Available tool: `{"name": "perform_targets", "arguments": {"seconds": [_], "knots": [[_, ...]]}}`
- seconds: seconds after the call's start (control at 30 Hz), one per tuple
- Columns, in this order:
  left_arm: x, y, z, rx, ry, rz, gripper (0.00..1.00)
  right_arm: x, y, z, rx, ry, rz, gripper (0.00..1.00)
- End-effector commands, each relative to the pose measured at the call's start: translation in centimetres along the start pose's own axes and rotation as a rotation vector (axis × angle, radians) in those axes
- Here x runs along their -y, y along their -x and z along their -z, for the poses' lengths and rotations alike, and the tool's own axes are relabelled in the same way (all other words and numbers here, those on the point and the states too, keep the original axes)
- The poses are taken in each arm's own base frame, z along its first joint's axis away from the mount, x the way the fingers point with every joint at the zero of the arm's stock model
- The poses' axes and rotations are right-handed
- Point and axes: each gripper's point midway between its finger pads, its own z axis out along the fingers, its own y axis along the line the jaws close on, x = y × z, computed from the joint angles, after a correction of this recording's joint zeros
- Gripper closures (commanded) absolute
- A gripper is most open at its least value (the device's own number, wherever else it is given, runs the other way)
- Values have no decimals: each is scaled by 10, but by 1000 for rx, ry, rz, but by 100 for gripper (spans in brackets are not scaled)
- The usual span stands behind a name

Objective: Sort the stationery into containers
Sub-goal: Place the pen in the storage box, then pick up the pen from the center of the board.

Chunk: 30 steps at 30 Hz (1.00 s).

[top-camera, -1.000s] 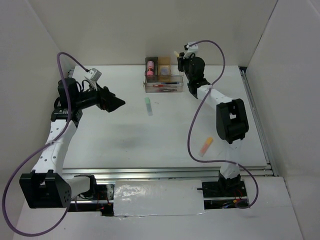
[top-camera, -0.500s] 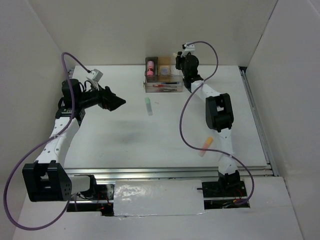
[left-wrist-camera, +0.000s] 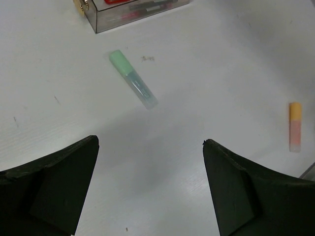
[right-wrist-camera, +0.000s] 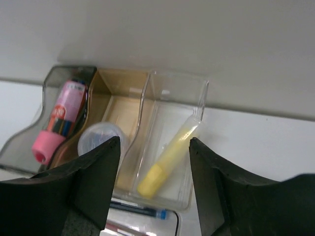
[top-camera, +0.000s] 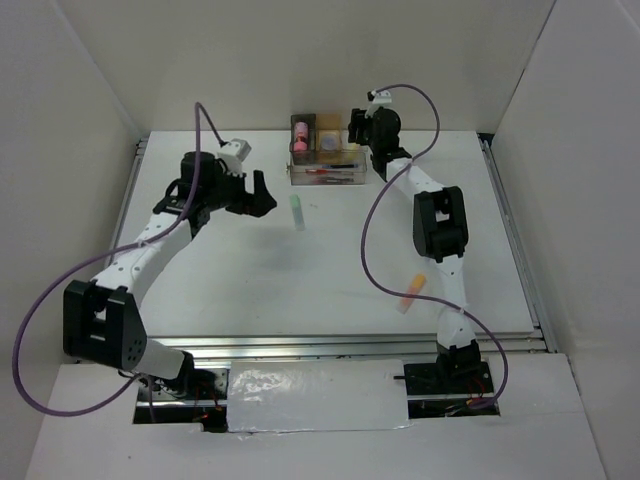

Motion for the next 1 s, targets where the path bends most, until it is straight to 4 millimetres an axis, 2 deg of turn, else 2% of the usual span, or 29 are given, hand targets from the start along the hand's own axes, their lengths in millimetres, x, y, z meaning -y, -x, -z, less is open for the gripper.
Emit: {"name": "perform_targets", "arguments": {"seconds": [0.0,0.03,0.07,0.1,0.13,0.17,0.2,0.23,0.27,0.3,0.37,0.43,0.47,0.53,0.57,0.6,0.67,0.7,0.77,0.97], "knots": [[-7,24,-19,-7,103,-18,1,-8,53,30,16,58,-1,33],[-6,23,-27,-25,108,-2,1,-13,56,38,4,90,1,31],[-9,19,-32,-54,131,41,1,-17,84,53,31,110,5,28],[-23,5,-50,-109,187,76,2,-10,73,63,-22,109,-1,28],[-22,19,-57,-96,203,90,5,-12,76,73,-38,137,-7,27],[-23,19,-64,-108,218,131,9,-13,87,89,-43,149,-12,27],[-30,-1,-80,-174,240,158,21,-12,85,100,-82,156,-19,27],[-26,4,-89,-169,245,174,24,-6,86,108,-98,151,-31,26],[-28,0,-96,-175,273,180,25,-5,94,123,-100,163,-39,26],[-29,-11,-108,-195,316,170,24,4,87,134,-153,152,-63,26],[-21,-21,-125,-198,300,164,24,7,78,154,-215,175,-95,26],[-19,-25,-133,-176,357,163,26,18,80,169,-238,172,-139,26],[-18,-31,-138,-183,363,165,27,17,68,176,-284,189,-162,26],[-10,-32,-147,-181,374,158,28,23,66,186,-310,191,-186,26],[-13,-43,-154,-207,392,153,28,20,63,192,-333,217,-199,26],[-10,-44,-155,-221,400,148,29,20,63,195,-337,229,-202,26],[-19,-63,-164,-269,444,150,33,22,60,201,-350,239,-217,26],[-22,-64,-166,-273,460,160,34,21,60,203,-354,245,-226,26],[-32,-78,-169,-313,505,153,35,19,60,206,-359,258,-234,27],[-38,-96,-179,-344,532,102,34,16,58,210,-381,287,-260,28]]}}
